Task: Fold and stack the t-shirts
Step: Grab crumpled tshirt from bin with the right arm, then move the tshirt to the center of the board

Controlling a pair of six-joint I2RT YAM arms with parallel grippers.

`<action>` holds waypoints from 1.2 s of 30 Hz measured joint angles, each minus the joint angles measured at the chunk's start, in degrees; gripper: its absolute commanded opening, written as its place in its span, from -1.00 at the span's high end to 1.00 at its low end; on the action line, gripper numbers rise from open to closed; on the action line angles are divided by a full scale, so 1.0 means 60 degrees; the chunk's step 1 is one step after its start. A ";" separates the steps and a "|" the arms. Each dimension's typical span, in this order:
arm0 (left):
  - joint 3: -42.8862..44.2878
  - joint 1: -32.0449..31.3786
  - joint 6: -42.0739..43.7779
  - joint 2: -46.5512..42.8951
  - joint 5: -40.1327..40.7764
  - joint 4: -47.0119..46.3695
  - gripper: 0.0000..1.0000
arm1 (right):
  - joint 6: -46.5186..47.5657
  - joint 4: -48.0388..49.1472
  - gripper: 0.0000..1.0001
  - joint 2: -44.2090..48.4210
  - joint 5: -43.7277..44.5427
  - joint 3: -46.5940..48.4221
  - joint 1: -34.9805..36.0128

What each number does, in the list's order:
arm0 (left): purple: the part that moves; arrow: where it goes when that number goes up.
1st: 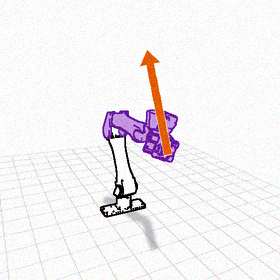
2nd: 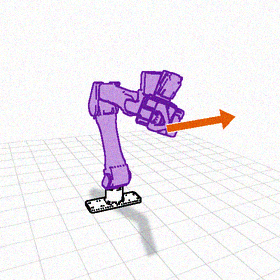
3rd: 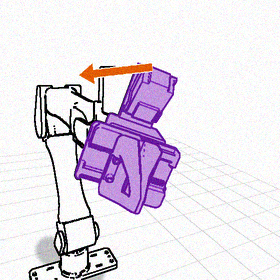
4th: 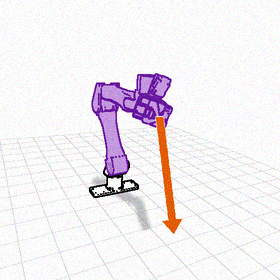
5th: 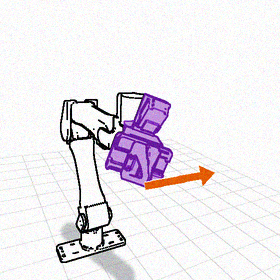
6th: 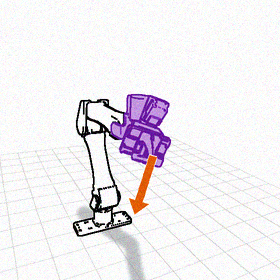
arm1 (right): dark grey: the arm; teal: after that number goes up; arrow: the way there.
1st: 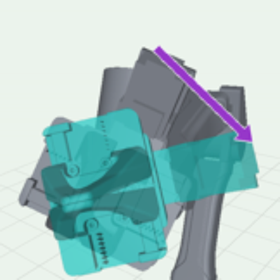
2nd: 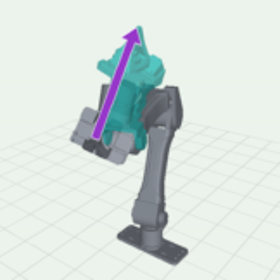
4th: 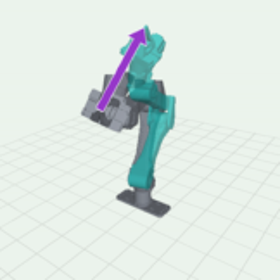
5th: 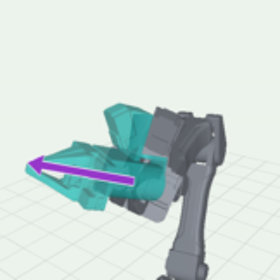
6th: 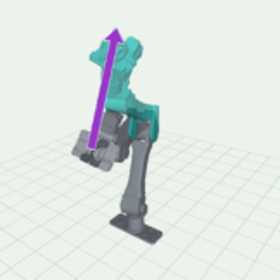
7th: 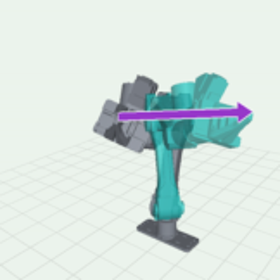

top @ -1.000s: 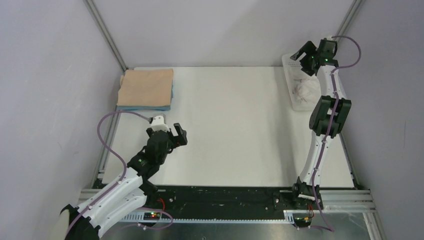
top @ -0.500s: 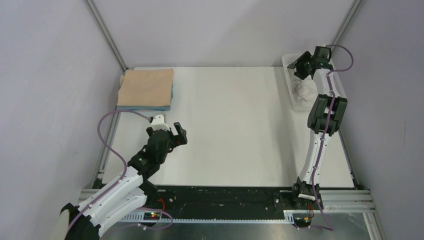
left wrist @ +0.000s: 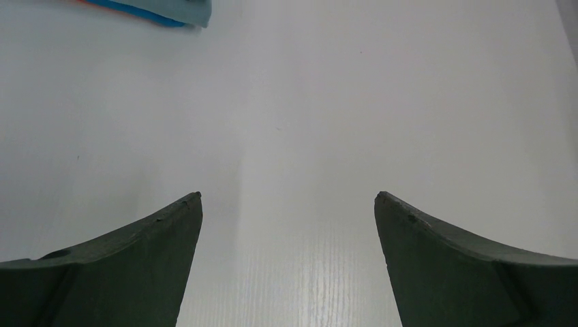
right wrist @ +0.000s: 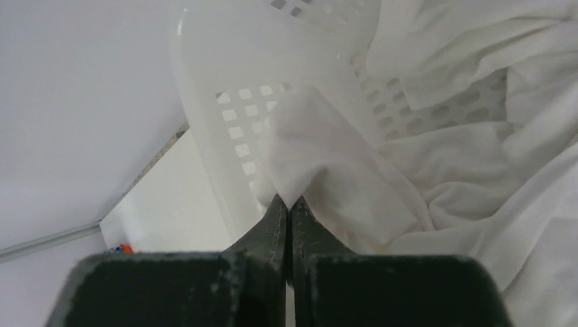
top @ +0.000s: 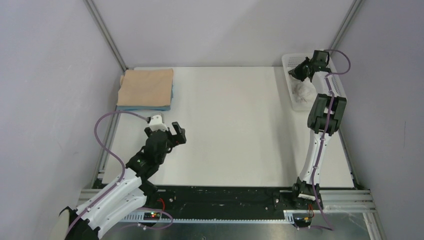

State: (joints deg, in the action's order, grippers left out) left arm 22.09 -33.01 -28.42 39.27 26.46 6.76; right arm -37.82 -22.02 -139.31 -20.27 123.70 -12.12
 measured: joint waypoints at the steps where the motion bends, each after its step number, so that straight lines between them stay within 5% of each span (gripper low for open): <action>1: 0.0000 0.0000 0.0000 -0.0051 0.0000 0.0004 -0.99 | -0.0018 0.0080 1.00 0.0000 -0.0015 -0.0109 -0.0007; 9: 0.0000 -0.0004 -0.0015 -0.0565 -0.0011 0.0036 -0.99 | 0.0091 0.0171 1.00 0.0925 0.0266 -0.0714 -0.0160; 18: 0.0000 -0.0004 -0.0215 -0.1300 -0.0127 0.0073 -0.99 | 0.0783 0.0616 1.00 0.4870 -0.0076 -0.0433 -0.0142; 30: 0.0000 0.0000 -0.0535 -0.1825 -0.0339 0.0284 -0.99 | 0.1209 0.1056 1.00 0.7085 -0.1931 0.2707 0.3304; 36: 0.0000 0.0000 -0.0769 -0.2324 -0.0361 0.0656 -0.99 | 0.0911 0.1410 1.00 0.7410 -0.2714 0.2514 0.4138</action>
State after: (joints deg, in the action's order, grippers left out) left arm 22.09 -33.01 -33.04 25.32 24.29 10.70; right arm -32.36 -13.56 -94.85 -36.56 138.78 12.71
